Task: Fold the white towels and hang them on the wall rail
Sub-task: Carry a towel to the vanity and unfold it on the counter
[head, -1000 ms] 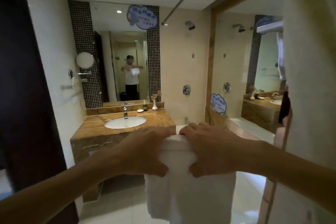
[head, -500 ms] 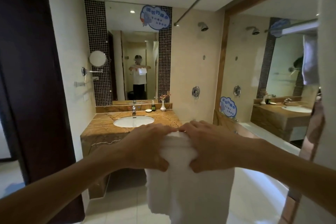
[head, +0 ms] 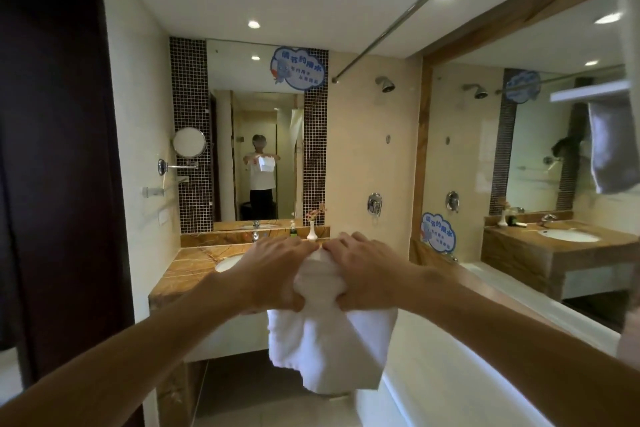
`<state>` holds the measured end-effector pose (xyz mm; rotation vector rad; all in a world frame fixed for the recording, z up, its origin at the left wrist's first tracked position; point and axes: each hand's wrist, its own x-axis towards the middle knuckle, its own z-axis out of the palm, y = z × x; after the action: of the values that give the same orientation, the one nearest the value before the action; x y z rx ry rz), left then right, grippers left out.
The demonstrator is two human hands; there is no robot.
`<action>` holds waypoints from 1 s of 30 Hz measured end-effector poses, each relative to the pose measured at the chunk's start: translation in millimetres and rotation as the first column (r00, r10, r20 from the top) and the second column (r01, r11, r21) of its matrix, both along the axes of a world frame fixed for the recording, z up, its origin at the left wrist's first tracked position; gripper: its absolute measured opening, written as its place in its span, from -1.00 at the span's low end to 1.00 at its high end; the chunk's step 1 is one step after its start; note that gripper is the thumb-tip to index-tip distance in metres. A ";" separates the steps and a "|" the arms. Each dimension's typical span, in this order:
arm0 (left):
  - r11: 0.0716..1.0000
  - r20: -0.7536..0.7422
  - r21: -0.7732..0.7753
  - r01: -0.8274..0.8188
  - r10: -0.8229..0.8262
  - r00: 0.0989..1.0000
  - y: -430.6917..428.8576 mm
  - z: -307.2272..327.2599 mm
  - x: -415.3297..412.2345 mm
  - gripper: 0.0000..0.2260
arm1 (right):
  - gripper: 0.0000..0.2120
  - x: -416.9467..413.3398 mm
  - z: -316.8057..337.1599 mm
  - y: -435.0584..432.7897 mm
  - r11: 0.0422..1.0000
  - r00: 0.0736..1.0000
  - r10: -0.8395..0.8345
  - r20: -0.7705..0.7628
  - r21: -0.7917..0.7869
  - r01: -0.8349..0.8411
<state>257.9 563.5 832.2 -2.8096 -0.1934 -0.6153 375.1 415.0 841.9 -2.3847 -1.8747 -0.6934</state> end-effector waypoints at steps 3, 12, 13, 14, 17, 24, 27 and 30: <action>0.998 0.001 0.019 -0.053 0.053 0.999 26.9 -3.3 9.9 -0.20 | -0.35 8.0 -4.3 32.8 1.000 1.000 -0.004 0.029 0.007 0.003; 0.986 -0.022 0.035 -0.161 0.162 0.987 74.6 -18.1 35.8 -0.22 | -0.25 38.9 -19.3 102.4 0.997 0.998 -0.046 0.031 -0.055 0.047; 0.986 -0.030 0.025 -0.164 0.165 0.986 80.0 -22.2 38.8 -0.23 | -0.25 43.4 -23.6 108.5 0.997 0.999 -0.049 0.022 -0.065 0.050; 0.986 -0.040 0.013 -0.165 0.166 0.985 85.1 -26.3 42.1 -0.22 | -0.26 48.2 -28.4 114.4 0.996 0.999 -0.046 0.011 -0.075 0.047; 0.986 -0.065 -0.015 -0.166 0.165 0.984 99.8 -39.4 54.8 -0.22 | -0.28 63.6 -42.7 130.4 0.993 0.999 -0.036 -0.023 -0.110 0.033; 0.982 -0.120 -0.052 -0.180 0.173 0.978 132.7 -69.8 109.6 -0.20 | -0.24 121.7 -77.8 166.7 0.988 0.995 -0.039 -0.089 -0.152 0.026; 0.980 -0.144 -0.060 -0.188 0.178 0.974 148.1 -79.9 142.3 -0.19 | -0.25 156.1 -91.9 183.2 0.989 0.996 -0.030 -0.083 -0.145 0.018; 0.979 -0.170 -0.067 -0.190 0.176 0.969 163.9 -88.8 176.5 -0.19 | -0.25 190.1 -104.2 196.5 0.990 0.996 -0.023 -0.080 -0.142 0.012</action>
<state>434.4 727.4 743.5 -2.8604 -0.4504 -0.3399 565.2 611.5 737.8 -2.4744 -1.9332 -0.4703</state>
